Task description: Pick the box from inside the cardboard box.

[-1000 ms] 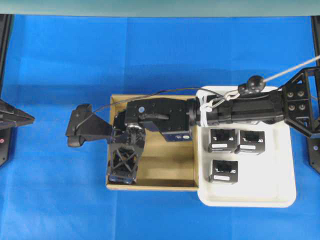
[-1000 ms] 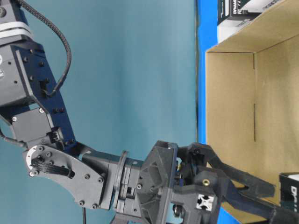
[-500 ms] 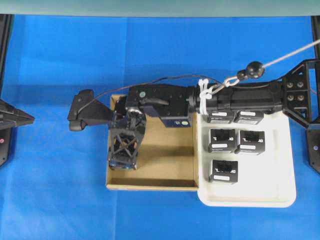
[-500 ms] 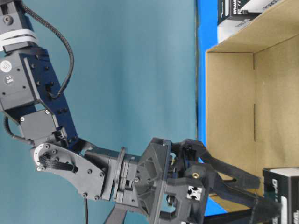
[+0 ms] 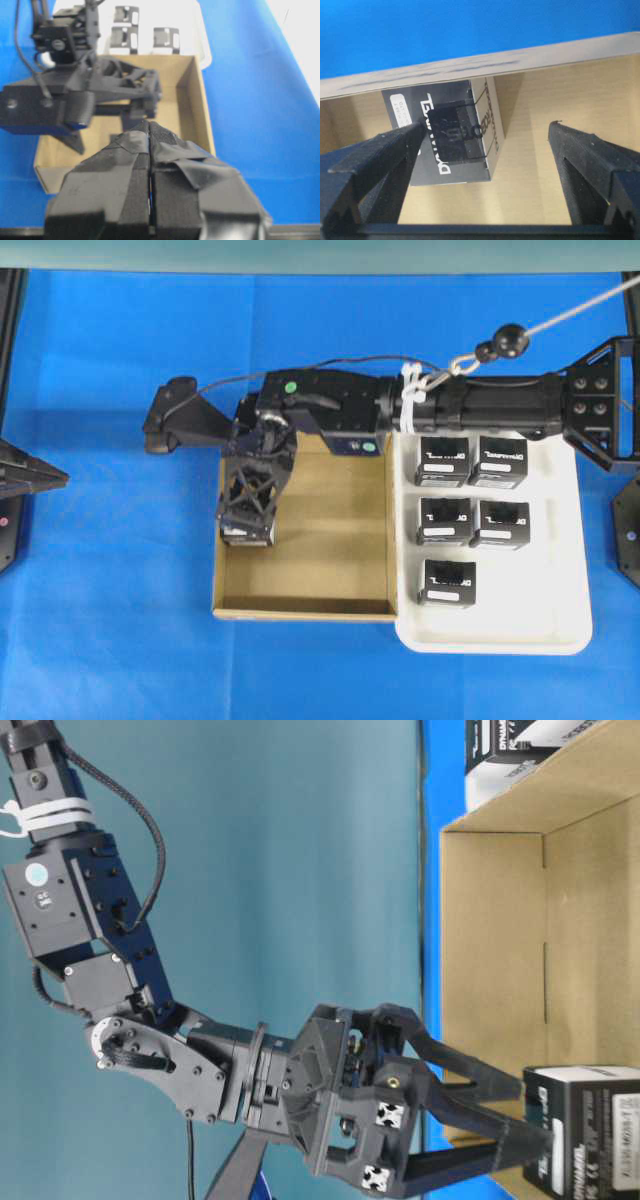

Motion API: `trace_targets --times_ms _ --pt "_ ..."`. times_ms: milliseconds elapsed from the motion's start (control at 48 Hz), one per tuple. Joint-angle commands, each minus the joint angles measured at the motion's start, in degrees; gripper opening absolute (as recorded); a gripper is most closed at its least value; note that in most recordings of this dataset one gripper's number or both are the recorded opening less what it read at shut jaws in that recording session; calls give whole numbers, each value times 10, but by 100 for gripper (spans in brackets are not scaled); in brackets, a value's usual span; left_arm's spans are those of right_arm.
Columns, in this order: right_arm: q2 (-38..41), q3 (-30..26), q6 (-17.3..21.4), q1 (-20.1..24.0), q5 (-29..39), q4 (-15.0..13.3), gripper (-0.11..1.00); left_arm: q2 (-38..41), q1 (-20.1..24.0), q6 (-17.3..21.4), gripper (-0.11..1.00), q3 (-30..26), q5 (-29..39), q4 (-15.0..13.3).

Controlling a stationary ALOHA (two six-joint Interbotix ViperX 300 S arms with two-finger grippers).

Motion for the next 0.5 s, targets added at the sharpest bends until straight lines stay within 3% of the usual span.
trace_targets --times_ms 0,479 --pt "3 -3 -2 -11 -2 -4 100 4 -1 0 -7 -18 -3 2" --pt "2 -4 -1 -6 -4 -5 100 4 -2 2 -7 -18 -2 2"
